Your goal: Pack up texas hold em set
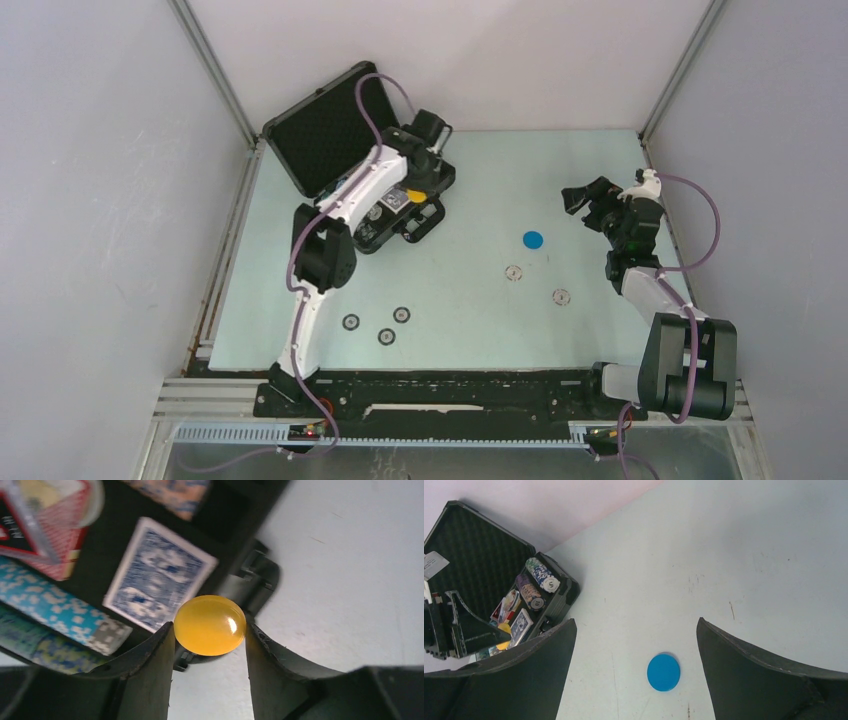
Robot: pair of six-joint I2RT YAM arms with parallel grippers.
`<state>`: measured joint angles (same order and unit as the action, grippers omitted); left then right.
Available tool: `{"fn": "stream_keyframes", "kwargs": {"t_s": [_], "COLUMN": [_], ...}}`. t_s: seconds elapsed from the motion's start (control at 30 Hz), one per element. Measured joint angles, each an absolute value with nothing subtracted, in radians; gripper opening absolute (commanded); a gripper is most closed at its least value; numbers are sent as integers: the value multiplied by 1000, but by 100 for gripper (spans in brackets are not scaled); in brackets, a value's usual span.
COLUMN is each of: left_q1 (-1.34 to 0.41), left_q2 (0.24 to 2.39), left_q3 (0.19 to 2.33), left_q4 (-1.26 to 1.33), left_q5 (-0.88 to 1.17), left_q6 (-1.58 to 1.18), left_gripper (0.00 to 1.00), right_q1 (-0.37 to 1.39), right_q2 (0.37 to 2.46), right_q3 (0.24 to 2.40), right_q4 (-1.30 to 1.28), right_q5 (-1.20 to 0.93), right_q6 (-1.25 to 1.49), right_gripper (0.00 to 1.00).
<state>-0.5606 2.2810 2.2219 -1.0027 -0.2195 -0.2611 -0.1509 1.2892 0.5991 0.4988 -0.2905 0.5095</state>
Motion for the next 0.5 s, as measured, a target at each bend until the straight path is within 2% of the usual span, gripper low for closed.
{"fn": "stream_keyframes", "kwargs": {"t_s": [0.23,0.5], "left_q1": [-425,-419], "left_q2": [2290,2328], "left_q3": [2234,2280], "left_q4": [-996,-952], "left_q5": [-219,-214], "left_q6": [-261,-258], "left_gripper": [42,44], "right_q1": [-151,-152], "right_q2": [1293,1304], "right_q3": [599,599], "right_q4": [500,499], "right_q5": [-292,-299], "right_q6": [516,522], "right_gripper": [100,100]}}
